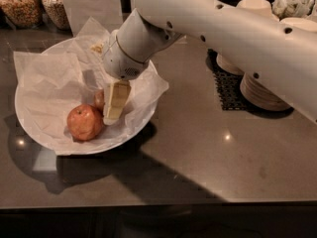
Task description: Pick apple from white bowl
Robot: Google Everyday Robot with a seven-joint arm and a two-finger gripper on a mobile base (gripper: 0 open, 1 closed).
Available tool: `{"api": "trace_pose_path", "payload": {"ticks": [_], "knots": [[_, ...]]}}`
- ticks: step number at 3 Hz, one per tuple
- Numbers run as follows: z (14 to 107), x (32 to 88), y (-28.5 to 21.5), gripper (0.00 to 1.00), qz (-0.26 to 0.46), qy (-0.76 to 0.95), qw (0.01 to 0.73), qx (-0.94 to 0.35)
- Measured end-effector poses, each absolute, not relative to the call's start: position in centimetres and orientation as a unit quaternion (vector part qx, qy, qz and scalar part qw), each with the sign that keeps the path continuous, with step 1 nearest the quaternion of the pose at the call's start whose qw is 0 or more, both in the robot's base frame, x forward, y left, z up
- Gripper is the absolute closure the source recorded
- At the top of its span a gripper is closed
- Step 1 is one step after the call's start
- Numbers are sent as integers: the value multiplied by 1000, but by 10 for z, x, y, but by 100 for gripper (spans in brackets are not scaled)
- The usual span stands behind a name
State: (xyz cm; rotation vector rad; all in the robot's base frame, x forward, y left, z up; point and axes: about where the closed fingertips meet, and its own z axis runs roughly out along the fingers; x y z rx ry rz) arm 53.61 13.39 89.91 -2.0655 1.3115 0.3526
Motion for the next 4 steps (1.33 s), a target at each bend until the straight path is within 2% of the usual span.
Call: {"api": "trace_pose_path", "payload": {"ticks": [1,2,3,4], "knots": [[899,536,134,19,135,501,329,-789],[899,536,134,22,135,501,329,-789],[899,536,134,8,135,501,329,-789],[899,536,134,6,135,501,329,-789]]}}
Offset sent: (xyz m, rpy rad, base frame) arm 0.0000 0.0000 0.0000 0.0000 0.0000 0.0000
